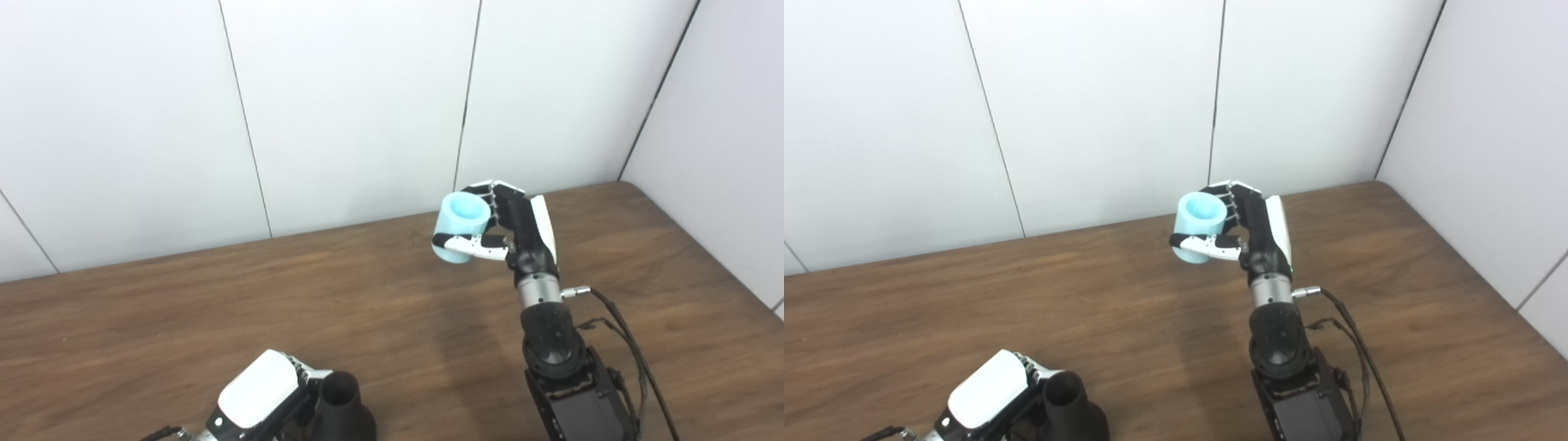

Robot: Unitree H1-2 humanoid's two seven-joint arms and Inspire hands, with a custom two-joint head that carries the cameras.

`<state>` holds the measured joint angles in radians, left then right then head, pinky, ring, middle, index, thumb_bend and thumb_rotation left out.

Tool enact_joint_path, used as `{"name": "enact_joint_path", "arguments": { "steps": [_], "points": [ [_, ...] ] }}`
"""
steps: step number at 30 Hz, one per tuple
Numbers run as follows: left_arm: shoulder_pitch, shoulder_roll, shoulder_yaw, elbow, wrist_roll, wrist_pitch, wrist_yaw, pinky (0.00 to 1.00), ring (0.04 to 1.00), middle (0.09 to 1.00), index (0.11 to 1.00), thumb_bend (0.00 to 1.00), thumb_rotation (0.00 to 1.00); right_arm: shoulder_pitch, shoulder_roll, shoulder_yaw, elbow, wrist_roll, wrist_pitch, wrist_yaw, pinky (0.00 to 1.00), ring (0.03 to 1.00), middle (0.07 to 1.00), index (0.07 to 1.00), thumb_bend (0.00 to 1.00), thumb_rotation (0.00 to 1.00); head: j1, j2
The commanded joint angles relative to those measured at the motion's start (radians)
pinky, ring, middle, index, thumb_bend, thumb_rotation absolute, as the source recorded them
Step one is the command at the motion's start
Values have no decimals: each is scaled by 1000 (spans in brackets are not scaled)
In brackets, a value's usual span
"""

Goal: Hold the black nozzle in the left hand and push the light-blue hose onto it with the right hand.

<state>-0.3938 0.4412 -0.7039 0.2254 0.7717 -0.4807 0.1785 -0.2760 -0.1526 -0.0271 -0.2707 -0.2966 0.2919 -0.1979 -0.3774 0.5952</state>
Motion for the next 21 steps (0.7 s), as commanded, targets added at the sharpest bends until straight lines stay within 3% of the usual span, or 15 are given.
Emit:
{"name": "enact_joint_path", "arguments": {
  "steps": [1,4,9,17,21],
  "points": [
    [42,-8,-13,26,55,17,-59,188,238,473,480,526,0,-5,-16,13,-67,-6,-10,39,337,420,478,529,517,0,41,4],
    [52,-32,0,19,63,24,-79,213,263,397,489,517,0,27,-24,31,-121,-4,-33,84,347,432,467,524,518,0,100,12],
    [64,-64,19,9,91,38,-101,194,245,385,489,515,0,63,-5,48,-205,32,-44,147,340,424,470,526,517,0,170,22],
    [63,-112,26,43,138,57,-74,182,242,384,487,516,0,99,-12,87,-299,30,-52,220,308,400,476,537,514,0,256,18],
    [59,-125,38,57,140,75,-87,170,231,462,480,524,0,120,-19,113,-314,19,-100,248,276,390,482,541,512,0,268,20]
  ]
}}
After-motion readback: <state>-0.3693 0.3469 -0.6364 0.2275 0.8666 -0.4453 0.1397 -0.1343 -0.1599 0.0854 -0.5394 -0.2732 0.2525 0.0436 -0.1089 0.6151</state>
